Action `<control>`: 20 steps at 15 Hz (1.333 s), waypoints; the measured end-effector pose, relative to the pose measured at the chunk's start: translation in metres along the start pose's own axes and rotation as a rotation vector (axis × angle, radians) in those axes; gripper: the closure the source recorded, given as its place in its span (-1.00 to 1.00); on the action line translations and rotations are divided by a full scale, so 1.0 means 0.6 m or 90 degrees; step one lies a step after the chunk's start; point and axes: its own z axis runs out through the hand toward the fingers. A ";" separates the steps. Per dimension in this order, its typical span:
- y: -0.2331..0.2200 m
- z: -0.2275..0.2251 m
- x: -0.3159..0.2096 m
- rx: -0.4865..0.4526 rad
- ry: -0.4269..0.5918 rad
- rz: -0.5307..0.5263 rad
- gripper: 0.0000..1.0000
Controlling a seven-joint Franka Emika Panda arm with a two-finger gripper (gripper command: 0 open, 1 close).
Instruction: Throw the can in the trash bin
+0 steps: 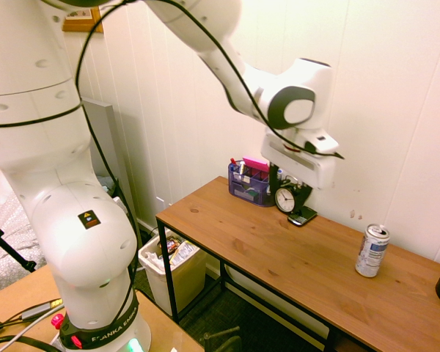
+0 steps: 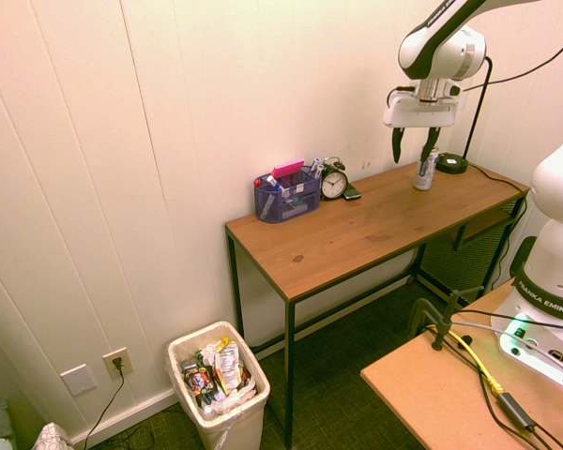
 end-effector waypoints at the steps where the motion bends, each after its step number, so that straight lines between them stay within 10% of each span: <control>1: -0.001 0.020 0.039 -0.003 -0.006 0.019 -1.00; 17: -0.012 0.077 0.253 0.000 0.107 0.187 -1.00; 18: -0.013 0.085 0.255 0.002 0.113 0.186 1.00; 20: -0.012 0.098 0.258 0.002 0.114 0.189 1.00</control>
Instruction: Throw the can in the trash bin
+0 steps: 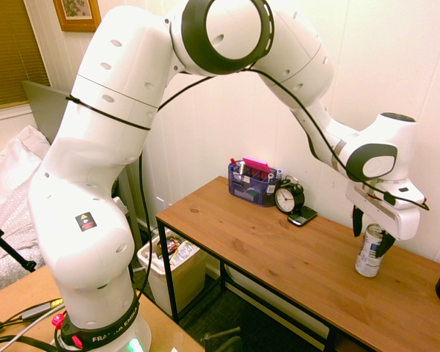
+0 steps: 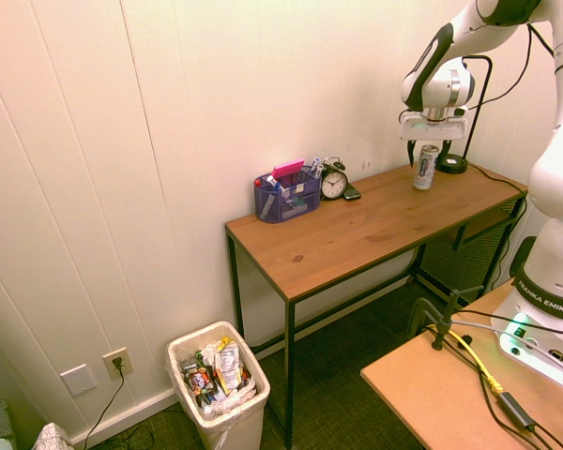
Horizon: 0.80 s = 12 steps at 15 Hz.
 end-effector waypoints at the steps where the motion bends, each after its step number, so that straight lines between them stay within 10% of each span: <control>1: 0.000 0.001 0.000 0.001 -0.001 0.002 1.00; 12: 0.010 -0.005 0.021 0.013 0.015 0.011 1.00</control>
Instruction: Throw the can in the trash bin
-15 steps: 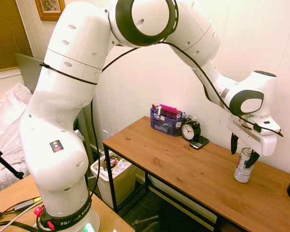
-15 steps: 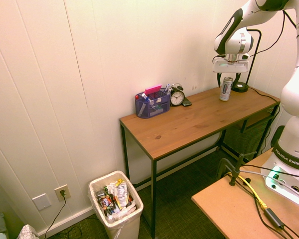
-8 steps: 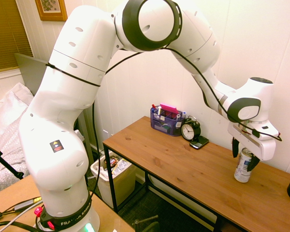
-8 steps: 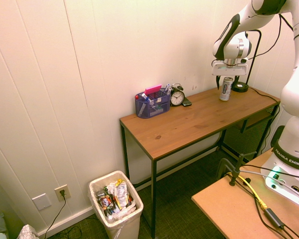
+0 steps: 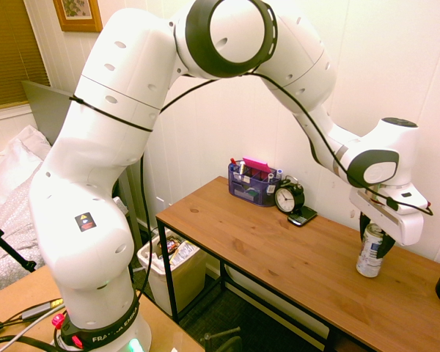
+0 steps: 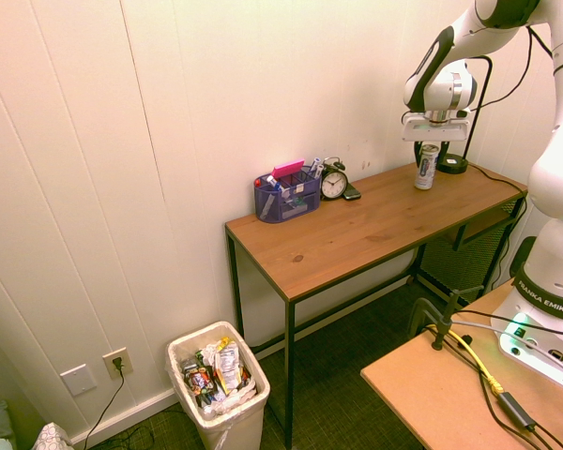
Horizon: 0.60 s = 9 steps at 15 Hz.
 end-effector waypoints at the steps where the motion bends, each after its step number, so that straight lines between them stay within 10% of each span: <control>1: 0.000 -0.001 0.001 0.001 0.001 -0.001 1.00; 5: -0.016 -0.022 -0.080 0.029 0.000 -0.056 1.00; 9: -0.065 -0.130 -0.370 0.093 -0.010 -0.212 1.00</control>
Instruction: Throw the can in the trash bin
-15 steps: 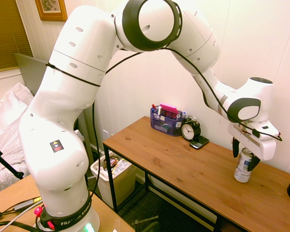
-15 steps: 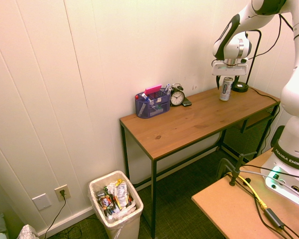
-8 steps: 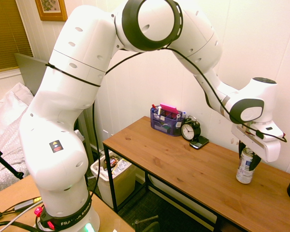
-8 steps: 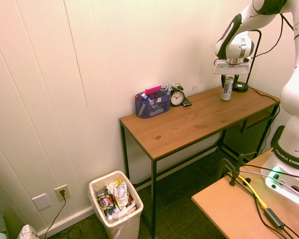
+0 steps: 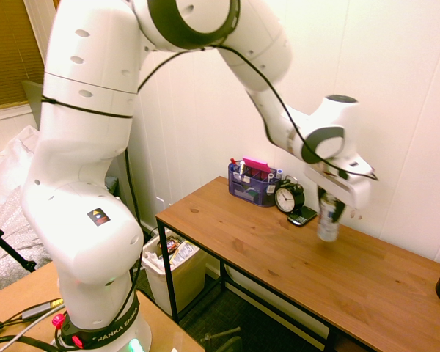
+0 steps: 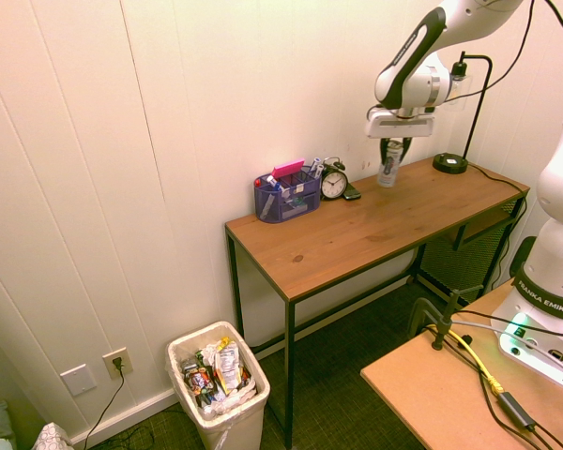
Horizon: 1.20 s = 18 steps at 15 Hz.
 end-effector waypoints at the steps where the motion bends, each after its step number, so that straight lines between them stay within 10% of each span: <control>1: -0.043 -0.035 -0.084 0.014 0.007 -0.041 1.00; 6: -0.193 -0.177 -0.464 0.046 0.002 -0.197 1.00; 16: -0.277 -0.147 -0.748 0.030 -0.101 -0.412 1.00; 17: -0.279 -0.147 -0.765 0.020 -0.103 -0.426 -1.00; 18: -0.280 -0.142 -0.781 0.008 -0.105 -0.437 -1.00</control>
